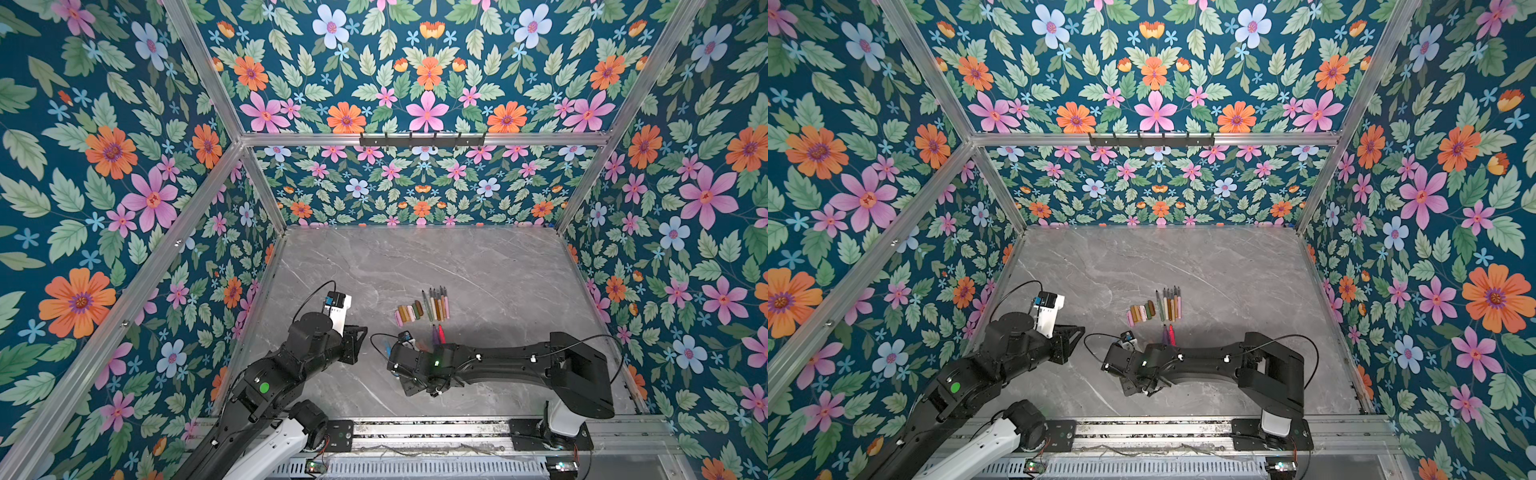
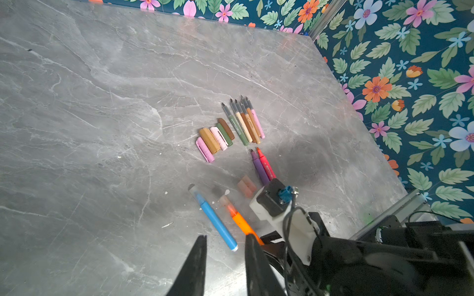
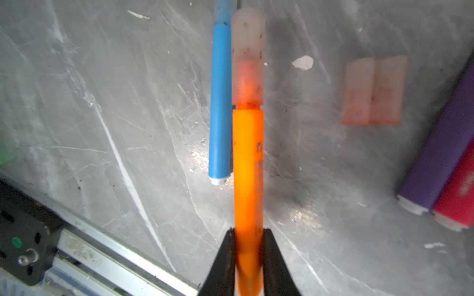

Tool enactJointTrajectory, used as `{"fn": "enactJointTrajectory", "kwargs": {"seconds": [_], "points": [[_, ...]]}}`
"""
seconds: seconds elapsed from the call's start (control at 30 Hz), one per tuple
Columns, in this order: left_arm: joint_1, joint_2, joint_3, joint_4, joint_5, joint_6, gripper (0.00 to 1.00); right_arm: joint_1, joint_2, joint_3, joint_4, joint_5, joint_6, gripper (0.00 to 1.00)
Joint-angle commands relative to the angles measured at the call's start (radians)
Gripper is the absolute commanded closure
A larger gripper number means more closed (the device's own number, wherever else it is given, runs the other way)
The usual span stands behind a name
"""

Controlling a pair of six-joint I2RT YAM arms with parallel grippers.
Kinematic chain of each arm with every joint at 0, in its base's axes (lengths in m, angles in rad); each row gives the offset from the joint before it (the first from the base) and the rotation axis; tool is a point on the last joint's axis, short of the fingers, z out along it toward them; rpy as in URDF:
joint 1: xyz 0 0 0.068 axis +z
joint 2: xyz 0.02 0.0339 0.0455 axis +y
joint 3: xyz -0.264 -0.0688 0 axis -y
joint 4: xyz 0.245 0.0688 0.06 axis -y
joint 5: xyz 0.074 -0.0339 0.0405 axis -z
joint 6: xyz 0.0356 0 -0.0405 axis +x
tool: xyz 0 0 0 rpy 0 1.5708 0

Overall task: Open the pen caps
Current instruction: 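Raise the orange highlighter upright with the right gripper while the left gripper approaches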

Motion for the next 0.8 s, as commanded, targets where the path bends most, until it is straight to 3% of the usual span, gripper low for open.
{"fn": "enactJointTrajectory", "kwargs": {"seconds": [0.0,0.4,0.47,0.63,0.77], "points": [[0.001,0.003,0.001,0.011,-0.001,0.011,0.70,-0.003,-0.046,-0.013,0.001,0.018,-0.029,0.83],[0.000,0.144,0.028,0.015,0.020,-0.008,0.60,-0.012,-0.271,-0.074,0.066,-0.015,-0.030,0.83],[0.000,0.161,0.038,0.011,0.034,-0.055,0.59,-0.012,-0.299,-0.083,0.078,-0.023,-0.021,0.83],[0.001,0.152,-0.096,0.321,0.243,-0.225,0.58,-0.011,-0.350,-0.102,0.112,-0.036,-0.004,0.83],[0.001,0.177,-0.219,0.577,0.321,-0.376,0.58,-0.011,-0.386,-0.114,0.118,-0.028,0.003,0.83]]}}
